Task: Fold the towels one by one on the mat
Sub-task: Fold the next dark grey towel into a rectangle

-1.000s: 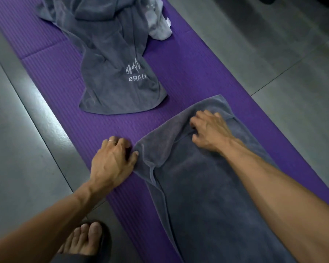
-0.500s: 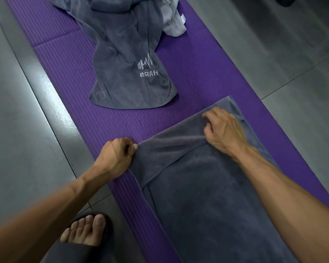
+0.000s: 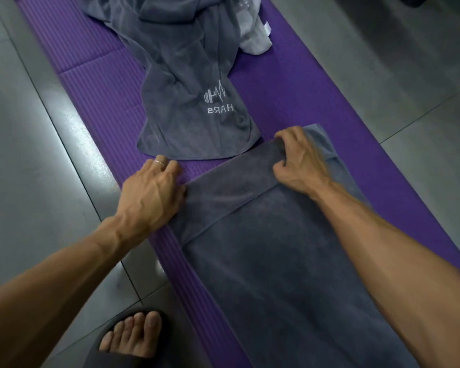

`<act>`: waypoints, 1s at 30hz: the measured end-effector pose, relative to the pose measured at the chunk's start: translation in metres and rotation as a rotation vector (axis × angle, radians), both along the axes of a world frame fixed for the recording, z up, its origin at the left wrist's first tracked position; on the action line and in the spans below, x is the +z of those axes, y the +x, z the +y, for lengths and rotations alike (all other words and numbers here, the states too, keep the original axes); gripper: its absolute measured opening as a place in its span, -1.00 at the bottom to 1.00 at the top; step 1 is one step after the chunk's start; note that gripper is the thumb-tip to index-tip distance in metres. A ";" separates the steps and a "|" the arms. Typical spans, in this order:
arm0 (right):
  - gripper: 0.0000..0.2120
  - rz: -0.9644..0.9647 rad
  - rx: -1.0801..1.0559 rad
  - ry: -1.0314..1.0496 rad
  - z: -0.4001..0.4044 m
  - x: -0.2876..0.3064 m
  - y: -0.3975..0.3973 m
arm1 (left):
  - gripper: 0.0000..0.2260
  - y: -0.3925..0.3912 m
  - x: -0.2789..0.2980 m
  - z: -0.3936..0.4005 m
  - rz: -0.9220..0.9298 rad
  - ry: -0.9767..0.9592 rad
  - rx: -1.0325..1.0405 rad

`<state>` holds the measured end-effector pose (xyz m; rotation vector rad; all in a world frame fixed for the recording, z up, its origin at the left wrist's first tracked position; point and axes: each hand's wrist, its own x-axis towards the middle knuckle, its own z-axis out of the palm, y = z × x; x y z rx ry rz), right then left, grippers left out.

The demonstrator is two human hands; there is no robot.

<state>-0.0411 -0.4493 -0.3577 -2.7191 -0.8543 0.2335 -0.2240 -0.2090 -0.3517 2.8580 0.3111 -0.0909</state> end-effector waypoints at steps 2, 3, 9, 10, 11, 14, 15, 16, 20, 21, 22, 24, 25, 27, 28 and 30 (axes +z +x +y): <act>-0.65 -0.143 0.015 -0.045 -0.023 -0.007 -0.018 | -0.74 -0.002 0.000 -0.029 -0.057 -0.001 -0.169; -0.70 -0.200 0.042 -0.095 -0.033 -0.011 -0.023 | -0.73 -0.003 -0.003 -0.043 -0.039 -0.002 -0.230; -0.88 -0.260 0.156 -0.210 -0.039 -0.019 -0.021 | -0.88 -0.007 -0.025 -0.053 0.026 -0.033 -0.357; -0.82 -0.251 0.170 -0.205 -0.040 -0.017 -0.021 | -0.89 -0.009 -0.026 -0.050 0.024 -0.036 -0.398; -0.74 -0.233 0.157 -0.179 -0.043 -0.014 -0.020 | -0.88 -0.009 -0.026 -0.047 0.016 -0.036 -0.432; -0.68 -0.176 -0.172 -0.070 -0.044 -0.001 0.001 | -0.70 0.001 -0.024 -0.048 -0.045 -0.020 -0.415; -0.67 -0.141 -0.336 -0.069 -0.043 0.000 0.018 | -0.65 0.007 -0.025 -0.050 -0.059 -0.021 -0.404; -0.64 -0.074 -0.483 -0.089 -0.042 0.000 0.035 | -0.61 0.014 -0.026 -0.054 -0.066 -0.034 -0.404; -0.79 0.191 -0.742 -0.184 -0.041 -0.009 0.080 | -0.46 0.036 -0.038 -0.069 0.003 -0.054 -0.459; -0.82 0.241 -0.744 -0.172 -0.040 -0.011 0.085 | -0.42 0.039 -0.043 -0.071 0.033 -0.048 -0.471; -0.82 0.274 -0.740 -0.140 -0.040 -0.013 0.091 | -0.39 0.040 -0.047 -0.072 0.052 -0.039 -0.483; -0.84 0.268 -0.723 -0.060 -0.040 -0.012 0.102 | -0.36 0.037 -0.054 -0.071 0.061 -0.020 -0.503; -0.82 0.262 -0.716 -0.042 -0.041 -0.011 0.108 | -0.36 0.036 -0.056 -0.071 0.061 -0.014 -0.507; -0.80 0.291 -0.689 -0.030 -0.044 -0.011 0.116 | -0.31 0.035 -0.056 -0.071 0.070 -0.016 -0.504; -0.84 0.304 -0.691 -0.019 -0.048 -0.014 0.120 | -0.28 0.035 -0.055 -0.071 0.077 -0.017 -0.503; -0.88 0.268 -0.754 0.047 -0.050 -0.016 0.119 | -0.23 0.035 -0.053 -0.072 0.083 -0.014 -0.503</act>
